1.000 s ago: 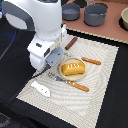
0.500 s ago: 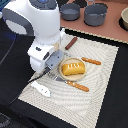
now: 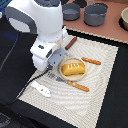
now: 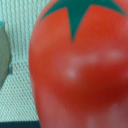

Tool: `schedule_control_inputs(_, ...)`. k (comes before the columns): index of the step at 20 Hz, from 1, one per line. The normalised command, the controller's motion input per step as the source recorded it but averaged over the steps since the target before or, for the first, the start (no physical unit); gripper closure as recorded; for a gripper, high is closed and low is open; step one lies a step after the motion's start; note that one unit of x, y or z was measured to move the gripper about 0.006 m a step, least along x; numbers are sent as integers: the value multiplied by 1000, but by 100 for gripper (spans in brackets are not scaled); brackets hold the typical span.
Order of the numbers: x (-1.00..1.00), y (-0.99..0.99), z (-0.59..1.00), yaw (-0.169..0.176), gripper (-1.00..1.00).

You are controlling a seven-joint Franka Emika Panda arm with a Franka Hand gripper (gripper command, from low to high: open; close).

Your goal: Interact with the objects in diverse but meaningful ways.

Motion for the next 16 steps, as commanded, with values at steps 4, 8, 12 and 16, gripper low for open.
schedule_control_inputs(4,-349,304,703,15,-100)
schedule_control_inputs(8,-279,471,726,5,-100)
schedule_control_inputs(12,-69,654,555,3,-100)
schedule_control_inputs(16,56,602,324,-1,-100)
